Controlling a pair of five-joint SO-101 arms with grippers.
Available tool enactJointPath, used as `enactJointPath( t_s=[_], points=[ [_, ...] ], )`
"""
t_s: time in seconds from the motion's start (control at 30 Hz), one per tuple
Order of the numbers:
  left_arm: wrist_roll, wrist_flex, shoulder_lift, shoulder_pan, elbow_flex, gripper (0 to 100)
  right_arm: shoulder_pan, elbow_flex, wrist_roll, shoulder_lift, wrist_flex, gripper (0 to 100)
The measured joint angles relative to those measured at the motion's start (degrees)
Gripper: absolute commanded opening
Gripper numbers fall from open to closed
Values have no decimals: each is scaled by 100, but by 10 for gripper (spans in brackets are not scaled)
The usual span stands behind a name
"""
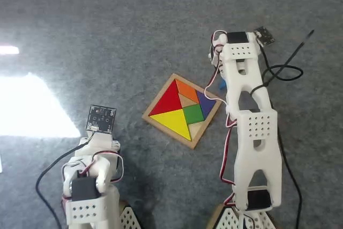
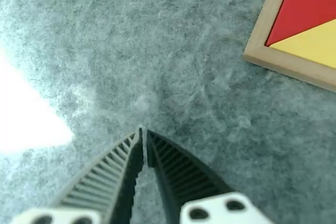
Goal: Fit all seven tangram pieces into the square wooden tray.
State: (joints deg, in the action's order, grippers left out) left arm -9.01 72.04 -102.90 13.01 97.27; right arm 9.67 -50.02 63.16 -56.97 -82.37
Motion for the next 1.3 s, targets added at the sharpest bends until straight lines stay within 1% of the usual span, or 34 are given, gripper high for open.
enactJointPath(
  t_s=[0.07,0.2,0.5,0.63,0.7,0.8,1.03,1.13,1.3],
  points=[
    [0,0,0,0,0,13,-62,0,-9,0,-62,190],
    [0,0,0,0,0,13,-141,0,-176,0,-105,184],
    [0,0,0,0,0,13,-167,0,-246,0,-158,178],
    [0,0,0,0,0,13,-167,0,-615,0,-352,90],
    [0,0,0,0,0,13,-211,0,-870,0,-396,65],
    [0,0,0,0,0,13,-229,9,-1108,0,-404,63],
    [0,0,0,0,0,13,-229,9,-1222,0,-536,63],
    [0,0,0,0,0,13,-229,-185,-1222,-18,-756,63],
    [0,0,0,0,0,13,-44,-1213,-1266,-44,-1697,58]
  ],
)
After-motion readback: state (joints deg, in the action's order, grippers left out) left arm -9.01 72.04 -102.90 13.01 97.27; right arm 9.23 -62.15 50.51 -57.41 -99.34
